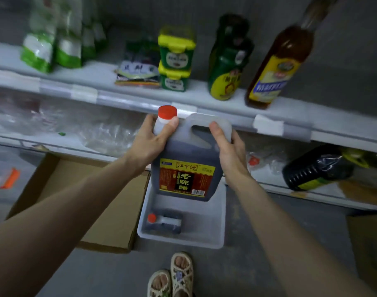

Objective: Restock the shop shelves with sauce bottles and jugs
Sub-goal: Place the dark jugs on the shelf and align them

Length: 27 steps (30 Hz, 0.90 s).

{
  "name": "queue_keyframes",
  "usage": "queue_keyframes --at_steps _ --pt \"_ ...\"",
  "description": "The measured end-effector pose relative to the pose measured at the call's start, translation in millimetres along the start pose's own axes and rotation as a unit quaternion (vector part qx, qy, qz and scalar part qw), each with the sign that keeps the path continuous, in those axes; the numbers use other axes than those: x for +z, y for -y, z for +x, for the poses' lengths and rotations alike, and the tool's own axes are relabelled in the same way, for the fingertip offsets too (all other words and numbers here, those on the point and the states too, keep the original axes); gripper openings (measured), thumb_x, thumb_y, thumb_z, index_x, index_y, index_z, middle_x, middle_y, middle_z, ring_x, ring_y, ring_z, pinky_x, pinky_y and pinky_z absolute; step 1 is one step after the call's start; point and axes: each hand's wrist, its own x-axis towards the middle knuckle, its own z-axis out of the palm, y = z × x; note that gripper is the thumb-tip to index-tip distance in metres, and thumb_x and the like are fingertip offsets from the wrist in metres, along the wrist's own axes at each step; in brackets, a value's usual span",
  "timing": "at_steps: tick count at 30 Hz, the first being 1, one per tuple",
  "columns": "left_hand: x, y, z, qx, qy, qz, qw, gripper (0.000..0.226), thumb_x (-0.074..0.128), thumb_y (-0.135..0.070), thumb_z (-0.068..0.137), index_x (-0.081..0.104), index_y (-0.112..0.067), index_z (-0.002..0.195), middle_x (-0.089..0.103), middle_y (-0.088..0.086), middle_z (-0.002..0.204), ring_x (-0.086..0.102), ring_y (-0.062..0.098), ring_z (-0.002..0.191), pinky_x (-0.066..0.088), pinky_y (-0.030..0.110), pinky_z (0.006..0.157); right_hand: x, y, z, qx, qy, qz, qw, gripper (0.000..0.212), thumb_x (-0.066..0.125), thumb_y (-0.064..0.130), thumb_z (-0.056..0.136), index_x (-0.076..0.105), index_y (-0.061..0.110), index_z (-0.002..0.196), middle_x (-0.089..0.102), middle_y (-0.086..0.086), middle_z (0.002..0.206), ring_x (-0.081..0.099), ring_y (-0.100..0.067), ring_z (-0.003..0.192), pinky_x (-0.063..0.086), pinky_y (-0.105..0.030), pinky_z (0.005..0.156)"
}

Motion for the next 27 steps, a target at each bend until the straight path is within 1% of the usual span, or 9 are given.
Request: queue_keyframes --at_steps 1,2,6,12,14,17,21,25,27 --pt "-2 -27 -6 0.013 -0.003 -0.002 1.000 0.040 0.058 -0.044 0.090 0.051 -0.015 0.116 0.064 -0.005 0.101 0.062 -0.005 0.078 0.047 0.008 0.062 -6 28 -10 -0.012 -0.005 -0.001 1.000 0.020 0.064 0.049 0.085 0.059 0.030 0.091 0.064 0.017 0.090 0.058 0.007 0.082 0.040 -0.002 0.074" --pt "-3 -54 -14 0.022 -0.003 -0.004 1.000 0.043 0.059 -0.045 0.089 0.051 -0.014 0.117 0.066 -0.004 0.102 0.063 -0.005 0.079 0.048 0.009 0.064 -12 55 -20 -0.023 -0.013 0.000 1.000 0.019 0.064 0.047 0.086 0.059 0.029 0.090 0.062 0.020 0.088 0.056 0.009 0.081 0.038 0.001 0.071" --pt "-4 -162 -40 0.076 -0.008 -0.001 0.997 0.039 0.058 -0.043 0.091 0.050 -0.011 0.113 0.064 -0.005 0.093 0.061 -0.011 0.070 0.044 0.006 0.059 -33 158 -56 -0.065 -0.036 -0.010 0.997 0.027 0.066 0.055 0.081 0.061 0.030 0.089 0.068 0.010 0.095 0.063 -0.010 0.092 0.049 -0.031 0.091" --pt "0 -301 -67 0.149 0.002 -0.020 0.989 0.046 0.062 -0.050 0.085 0.053 -0.014 0.112 0.066 -0.006 0.096 0.064 -0.001 0.079 0.050 0.017 0.070 -74 290 -100 -0.140 -0.081 -0.005 0.987 0.031 0.066 0.056 0.081 0.062 0.027 0.091 0.067 0.007 0.098 0.062 -0.010 0.092 0.049 -0.032 0.088" --pt "7 -338 -70 0.168 0.000 -0.014 0.986 0.047 0.063 -0.055 0.083 0.053 -0.018 0.111 0.066 -0.006 0.102 0.063 0.003 0.088 0.050 0.023 0.078 -84 324 -111 -0.146 -0.094 0.003 0.985 0.046 0.068 0.066 0.072 0.063 0.025 0.090 0.068 0.005 0.096 0.064 -0.015 0.094 0.050 -0.040 0.094" --pt "18 -381 -68 0.200 -0.017 0.002 0.980 0.048 0.063 -0.062 0.079 0.055 -0.023 0.107 0.065 -0.009 0.103 0.062 0.007 0.093 0.048 0.029 0.086 -98 365 -116 -0.165 -0.112 0.037 0.979 0.088 0.069 0.083 0.048 0.063 0.025 0.114 0.068 -0.001 0.114 0.064 -0.021 0.106 0.049 -0.046 0.099" --pt "39 -418 -61 0.209 -0.004 0.007 0.978 0.050 0.062 -0.060 0.080 0.054 -0.020 0.109 0.064 -0.008 0.103 0.061 0.009 0.096 0.049 0.029 0.086 -124 397 -106 -0.194 -0.117 0.046 0.973 0.062 0.070 0.072 0.059 0.069 0.025 0.099 0.072 0.002 0.102 0.066 -0.021 0.100 0.050 -0.048 0.096" --pt "66 -439 -43 0.218 -0.007 0.012 0.976 0.047 0.062 -0.056 0.083 0.053 -0.020 0.111 0.061 -0.013 0.096 0.059 0.002 0.089 0.045 0.018 0.069 -146 411 -79 -0.199 -0.119 0.053 0.971 0.061 0.070 0.074 0.052 0.070 0.025 0.088 0.074 -0.001 0.097 0.068 -0.024 0.096 0.052 -0.050 0.093" --pt "81 -441 -28 0.218 -0.021 0.019 0.976 0.048 0.061 -0.060 0.082 0.053 -0.022 0.110 0.062 -0.013 0.097 0.060 0.005 0.091 0.048 0.023 0.074 -158 417 -63 -0.194 -0.115 0.047 0.973 0.054 0.071 0.072 0.056 0.069 0.025 0.084 0.074 -0.003 0.095 0.068 -0.024 0.094 0.052 -0.050 0.092"
